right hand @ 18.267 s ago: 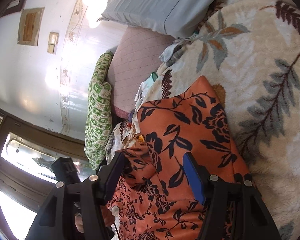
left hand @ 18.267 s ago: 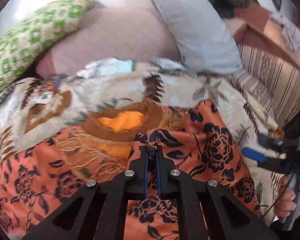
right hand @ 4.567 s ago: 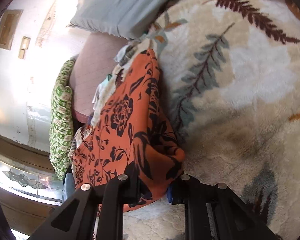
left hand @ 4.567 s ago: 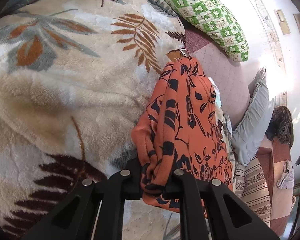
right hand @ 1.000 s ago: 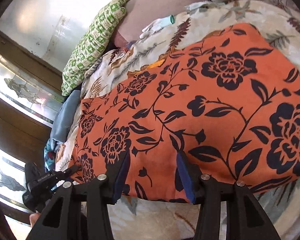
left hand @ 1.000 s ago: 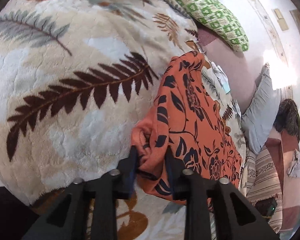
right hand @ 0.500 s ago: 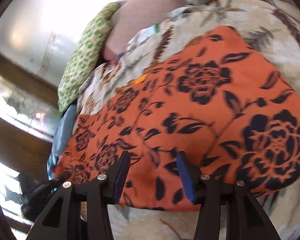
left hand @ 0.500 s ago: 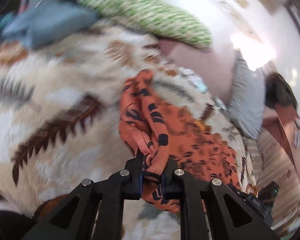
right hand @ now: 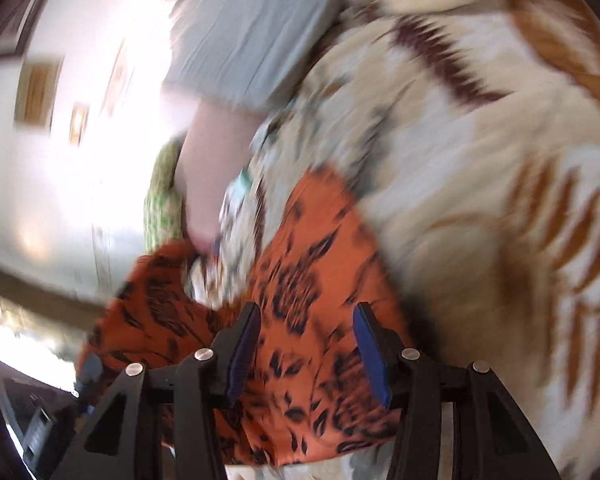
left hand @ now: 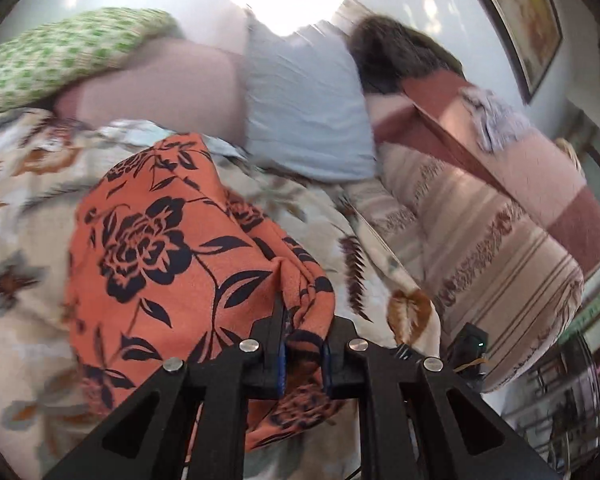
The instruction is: Fold small clothes
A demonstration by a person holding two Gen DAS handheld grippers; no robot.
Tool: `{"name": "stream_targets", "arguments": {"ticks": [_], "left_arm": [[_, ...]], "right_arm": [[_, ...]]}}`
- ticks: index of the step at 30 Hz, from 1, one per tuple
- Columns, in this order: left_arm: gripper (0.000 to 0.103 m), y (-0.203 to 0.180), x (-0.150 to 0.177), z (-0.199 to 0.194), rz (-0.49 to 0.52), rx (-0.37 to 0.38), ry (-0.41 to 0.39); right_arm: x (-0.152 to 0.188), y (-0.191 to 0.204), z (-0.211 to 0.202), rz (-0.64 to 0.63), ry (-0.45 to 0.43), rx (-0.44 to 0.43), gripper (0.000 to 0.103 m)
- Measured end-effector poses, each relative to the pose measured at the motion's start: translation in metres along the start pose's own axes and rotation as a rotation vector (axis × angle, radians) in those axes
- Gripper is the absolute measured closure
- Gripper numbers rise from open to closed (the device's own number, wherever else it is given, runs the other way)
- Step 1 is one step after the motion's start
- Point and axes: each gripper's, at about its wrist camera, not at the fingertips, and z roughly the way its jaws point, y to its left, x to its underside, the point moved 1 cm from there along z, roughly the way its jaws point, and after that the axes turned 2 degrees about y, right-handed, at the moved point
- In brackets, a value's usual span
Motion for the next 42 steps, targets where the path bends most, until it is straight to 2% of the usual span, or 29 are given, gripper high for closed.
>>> {"name": "stream_targets", "arguments": {"ticks": [2, 5, 7, 9, 12, 15, 18, 19, 20, 22, 23, 25, 27, 28, 30, 32, 35, 38, 40, 41, 42], "left_arm": [[0.090, -0.013, 0.008, 0.042, -0.001, 0.027, 0.078], [0.090, -0.021, 0.038, 0.093, 0.011, 0.016, 0.188], [0.090, -0.018, 0.059, 0.111, 0.005, 0.000, 0.233], [0.090, -0.014, 0.072, 0.117, 0.010, 0.017, 0.243], [0.090, -0.013, 0.074, 0.114, 0.058, 0.032, 0.247], [0.088, -0.010, 0.068, 0.101, 0.030, 0.096, 0.272], [0.075, -0.012, 0.068, 0.072, 0.072, 0.136, 0.282], [0.067, -0.010, 0.069, 0.060, 0.076, 0.145, 0.277], [0.059, -0.005, 0.068, 0.042, 0.075, 0.163, 0.262], [0.051, 0.009, 0.061, 0.008, 0.083, 0.189, 0.200], [0.047, 0.018, 0.056, -0.007, 0.093, 0.165, 0.161], [0.046, 0.036, 0.047, -0.028, 0.118, 0.073, 0.101], [0.046, 0.061, 0.040, -0.040, 0.118, -0.030, 0.076], [0.046, 0.073, 0.039, -0.044, 0.094, -0.054, 0.075], [0.046, 0.097, 0.040, -0.047, 0.030, -0.057, 0.084], [0.046, 0.110, 0.042, -0.044, 0.006, -0.065, 0.085], [0.046, 0.114, 0.047, -0.024, 0.029, -0.070, 0.120], [0.046, 0.113, 0.055, -0.006, 0.070, -0.060, 0.169], [0.046, 0.114, 0.060, 0.001, 0.107, -0.091, 0.195], [0.046, 0.113, 0.062, 0.000, 0.116, -0.091, 0.202], [0.046, 0.115, 0.063, 0.000, 0.118, -0.085, 0.211]], "right_arm": [[-0.014, -0.022, -0.021, 0.098, -0.075, -0.016, 0.052], [-0.028, -0.054, -0.049, 0.234, -0.173, -0.030, 0.051], [-0.033, -0.066, -0.059, 0.285, -0.212, -0.028, 0.050], [-0.036, -0.067, -0.060, 0.288, -0.211, -0.021, 0.050], [-0.032, -0.059, -0.053, 0.259, -0.179, -0.023, 0.050], [-0.031, -0.054, -0.049, 0.236, -0.163, -0.025, 0.050], [-0.029, -0.039, -0.047, 0.168, -0.154, -0.017, 0.050], [-0.029, -0.030, -0.046, 0.125, -0.145, -0.008, 0.050], [-0.030, -0.019, -0.043, 0.076, -0.124, 0.002, 0.050], [-0.031, -0.001, -0.035, -0.003, -0.088, 0.019, 0.046], [-0.031, 0.006, -0.029, -0.031, -0.073, 0.031, 0.040], [-0.032, 0.018, -0.012, -0.075, -0.016, 0.045, 0.038], [-0.035, 0.028, 0.011, -0.113, 0.055, 0.048, 0.038], [-0.038, 0.033, 0.021, -0.132, 0.074, 0.053, 0.038], [-0.042, 0.042, 0.040, -0.180, 0.115, 0.065, 0.038], [-0.047, 0.050, 0.058, -0.227, 0.138, 0.086, 0.038], [-0.054, 0.054, 0.084, -0.270, 0.140, 0.180, 0.038], [-0.057, 0.055, 0.113, -0.293, 0.201, 0.164, 0.039], [-0.053, 0.059, 0.126, -0.360, 0.221, 0.217, 0.065], [-0.051, 0.063, 0.128, -0.398, 0.209, 0.255, 0.073], [-0.049, 0.068, 0.125, -0.412, 0.186, 0.254, 0.079]]}}
